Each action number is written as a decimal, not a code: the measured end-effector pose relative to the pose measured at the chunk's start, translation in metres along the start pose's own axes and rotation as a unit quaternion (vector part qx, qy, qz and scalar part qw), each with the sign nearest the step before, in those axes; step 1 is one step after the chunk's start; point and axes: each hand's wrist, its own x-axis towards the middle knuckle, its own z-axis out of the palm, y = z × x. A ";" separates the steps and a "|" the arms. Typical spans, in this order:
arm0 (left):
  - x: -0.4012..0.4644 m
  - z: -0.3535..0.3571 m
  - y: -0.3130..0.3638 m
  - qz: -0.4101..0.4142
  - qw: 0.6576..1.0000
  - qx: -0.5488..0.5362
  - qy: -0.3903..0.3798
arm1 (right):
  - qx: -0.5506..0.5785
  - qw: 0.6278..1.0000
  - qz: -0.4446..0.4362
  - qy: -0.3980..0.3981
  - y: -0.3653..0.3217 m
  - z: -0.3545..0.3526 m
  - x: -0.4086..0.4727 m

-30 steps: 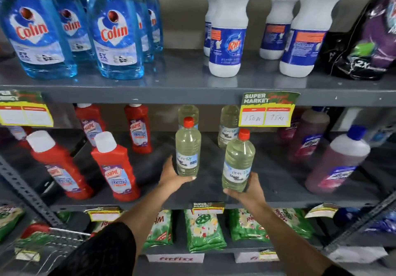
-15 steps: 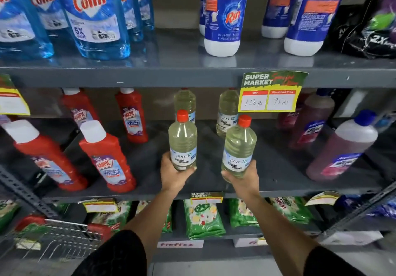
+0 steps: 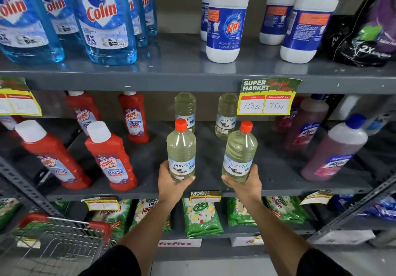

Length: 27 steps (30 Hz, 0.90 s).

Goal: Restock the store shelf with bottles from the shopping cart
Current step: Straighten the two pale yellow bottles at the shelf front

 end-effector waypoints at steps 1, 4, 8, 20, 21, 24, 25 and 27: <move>0.000 0.000 0.000 -0.001 1.000 -0.001 -0.001 | -0.002 1.000 -0.001 -0.001 0.000 0.000 0.000; 0.000 0.000 0.000 -0.002 1.000 -0.001 -0.005 | -0.001 1.000 0.000 -0.005 0.000 -0.001 0.000; 0.001 -0.001 -0.001 -0.005 1.000 0.005 -0.003 | -0.005 1.000 0.003 -0.026 0.001 -0.004 0.002; -0.003 -0.005 -0.008 -0.004 0.999 0.026 -0.028 | -0.010 0.998 -0.008 -0.068 0.001 -0.011 0.006; -0.003 -0.005 -0.008 -0.003 0.999 0.031 -0.026 | -0.010 0.998 -0.009 -0.069 0.001 -0.012 0.006; -0.004 -0.005 -0.006 0.000 0.999 0.034 -0.023 | -0.010 0.997 -0.010 -0.072 0.002 -0.012 0.007; -0.004 -0.004 -0.006 0.000 0.999 0.034 -0.022 | -0.010 0.997 -0.011 -0.073 0.002 -0.012 0.007; -0.005 -0.004 -0.005 -0.001 0.999 0.034 -0.021 | -0.008 0.997 -0.012 -0.075 0.001 -0.012 0.007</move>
